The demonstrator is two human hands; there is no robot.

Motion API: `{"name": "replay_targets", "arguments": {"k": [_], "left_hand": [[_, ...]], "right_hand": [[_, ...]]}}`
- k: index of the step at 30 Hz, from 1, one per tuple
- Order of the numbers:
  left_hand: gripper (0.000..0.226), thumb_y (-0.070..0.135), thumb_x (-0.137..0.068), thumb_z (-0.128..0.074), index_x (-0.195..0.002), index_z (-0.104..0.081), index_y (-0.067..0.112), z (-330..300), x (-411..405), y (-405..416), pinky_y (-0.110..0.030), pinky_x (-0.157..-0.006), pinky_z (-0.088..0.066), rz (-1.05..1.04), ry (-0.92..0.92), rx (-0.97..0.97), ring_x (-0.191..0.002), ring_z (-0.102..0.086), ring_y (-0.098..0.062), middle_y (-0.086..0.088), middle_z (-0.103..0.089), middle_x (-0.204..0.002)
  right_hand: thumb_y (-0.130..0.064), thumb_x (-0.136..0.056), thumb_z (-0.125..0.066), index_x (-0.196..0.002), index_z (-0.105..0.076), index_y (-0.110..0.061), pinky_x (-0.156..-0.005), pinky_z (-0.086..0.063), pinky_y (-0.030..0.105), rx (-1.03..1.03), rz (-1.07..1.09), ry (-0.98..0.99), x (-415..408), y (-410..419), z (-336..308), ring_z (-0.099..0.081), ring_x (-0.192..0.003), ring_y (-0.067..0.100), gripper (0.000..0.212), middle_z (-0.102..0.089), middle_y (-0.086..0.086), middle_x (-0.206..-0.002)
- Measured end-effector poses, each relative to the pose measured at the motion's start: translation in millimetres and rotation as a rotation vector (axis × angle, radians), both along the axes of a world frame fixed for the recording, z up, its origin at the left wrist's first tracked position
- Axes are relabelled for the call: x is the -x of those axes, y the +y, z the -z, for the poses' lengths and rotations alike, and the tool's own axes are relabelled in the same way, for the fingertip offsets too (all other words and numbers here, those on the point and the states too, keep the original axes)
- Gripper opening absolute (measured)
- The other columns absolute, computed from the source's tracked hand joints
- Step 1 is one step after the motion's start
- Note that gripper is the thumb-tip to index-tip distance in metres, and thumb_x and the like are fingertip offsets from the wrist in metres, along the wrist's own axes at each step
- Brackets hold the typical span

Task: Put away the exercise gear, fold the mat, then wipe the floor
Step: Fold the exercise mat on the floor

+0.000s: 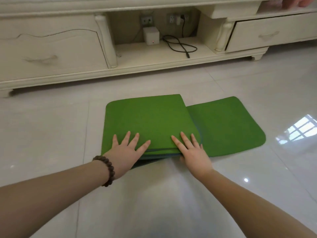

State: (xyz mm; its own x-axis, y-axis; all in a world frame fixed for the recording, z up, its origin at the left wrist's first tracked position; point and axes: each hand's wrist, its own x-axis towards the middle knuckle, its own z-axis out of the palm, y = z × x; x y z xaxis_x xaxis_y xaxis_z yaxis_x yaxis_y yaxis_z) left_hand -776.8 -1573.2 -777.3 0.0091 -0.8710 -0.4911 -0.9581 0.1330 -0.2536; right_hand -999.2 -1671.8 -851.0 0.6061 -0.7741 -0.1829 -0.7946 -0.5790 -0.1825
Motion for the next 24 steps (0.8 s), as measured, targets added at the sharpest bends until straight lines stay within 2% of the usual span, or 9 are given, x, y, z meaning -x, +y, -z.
{"name": "replay_targets", "arguments": {"k": [5,8,11,13,15,16,17,20,24], "left_hand": [[0.099,0.003,-0.096,-0.04,-0.12,0.051,0.035,13,-74,78,-0.06,-0.116,-0.003,-0.194,0.031,-0.011,-0.142,0.024,-0.035,-0.01,0.027,-0.156],[0.106,0.005,-0.096,-0.038,-0.104,0.063,0.039,35,-92,111,-0.06,-0.114,0.004,-0.24,0.065,0.021,-0.13,0.04,-0.032,-0.011,0.033,-0.153],[0.1,0.001,-0.093,-0.035,-0.116,0.059,0.03,65,-76,124,-0.067,-0.11,0.009,-0.28,0.068,0.032,-0.124,0.046,-0.036,-0.014,0.041,-0.147],[0.088,0.017,-0.094,-0.036,-0.137,0.04,0.021,86,-56,126,-0.073,-0.107,0.003,-0.383,0.091,0.115,-0.131,0.039,-0.039,-0.016,0.036,-0.149],[0.082,0.044,-0.087,-0.041,-0.151,0.002,0.018,99,-36,122,-0.078,-0.102,-0.011,-0.497,0.177,0.222,-0.142,0.014,-0.041,-0.019,0.002,-0.159],[0.084,0.054,-0.084,-0.041,-0.151,-0.005,0.017,100,-26,116,-0.077,-0.103,-0.011,-0.512,0.19,0.248,-0.144,0.005,-0.04,-0.02,-0.007,-0.158],[0.087,0.059,-0.085,-0.038,-0.151,0.003,0.018,98,-15,108,-0.075,-0.105,-0.004,-0.498,0.194,0.239,-0.144,0.007,-0.04,-0.019,0.002,-0.158],[0.095,0.064,-0.09,-0.037,-0.143,0.03,0.023,86,12,71,-0.068,-0.108,0.013,-0.399,0.174,0.315,-0.144,0.019,-0.038,-0.013,0.026,-0.154],[0.084,0.058,-0.093,-0.041,-0.151,0.011,0.029,59,13,30,-0.063,-0.112,0.006,-0.416,0.192,0.47,-0.148,-0.001,-0.033,-0.008,-0.002,-0.162]], "right_hand": [[-0.028,-0.099,-0.039,-0.141,0.023,-0.044,-0.113,-0.016,0.061,0.052,-0.185,0.008,-78,41,2,0.009,-0.145,0.036,0.076,0.014,-0.004,-0.159],[-0.034,-0.091,-0.056,-0.141,0.023,-0.045,-0.105,-0.02,0.07,0.119,-0.234,0.0,-100,66,24,-0.003,-0.145,0.04,0.094,0.005,-0.003,-0.16],[-0.03,-0.091,-0.057,-0.136,0.033,-0.047,-0.101,-0.001,0.076,0.168,-0.232,0.091,-91,70,50,0.005,-0.144,0.043,0.102,0.018,-0.002,-0.157],[-0.021,-0.091,-0.056,-0.135,0.036,-0.047,-0.101,-0.001,0.076,0.164,-0.211,0.147,-82,64,58,0.009,-0.142,0.045,0.105,0.024,0.001,-0.156],[-0.02,-0.074,-0.075,-0.145,0.018,-0.043,-0.098,-0.02,0.076,0.18,-0.236,0.139,-79,61,58,-0.016,-0.14,0.048,0.119,-0.004,0.006,-0.16],[-0.024,-0.063,-0.083,-0.149,0.007,-0.039,-0.094,-0.03,0.075,0.181,-0.252,0.134,-78,59,59,-0.032,-0.135,0.047,0.125,-0.023,0.007,-0.156],[-0.029,-0.056,-0.087,-0.15,0.0,-0.036,-0.091,-0.037,0.072,0.2,-0.272,0.114,-77,58,59,-0.042,-0.129,0.046,0.128,-0.037,0.007,-0.15],[-0.032,-0.057,-0.086,-0.147,-0.022,-0.033,-0.087,-0.048,0.062,0.276,-0.296,-0.041,-75,51,47,-0.051,-0.123,0.041,0.11,-0.052,0.005,-0.14],[-0.027,-0.08,-0.057,-0.134,-0.039,-0.027,-0.091,-0.05,0.05,0.391,-0.26,-0.279,-81,37,19,-0.052,-0.122,0.034,0.057,-0.057,0.003,-0.133]]}}
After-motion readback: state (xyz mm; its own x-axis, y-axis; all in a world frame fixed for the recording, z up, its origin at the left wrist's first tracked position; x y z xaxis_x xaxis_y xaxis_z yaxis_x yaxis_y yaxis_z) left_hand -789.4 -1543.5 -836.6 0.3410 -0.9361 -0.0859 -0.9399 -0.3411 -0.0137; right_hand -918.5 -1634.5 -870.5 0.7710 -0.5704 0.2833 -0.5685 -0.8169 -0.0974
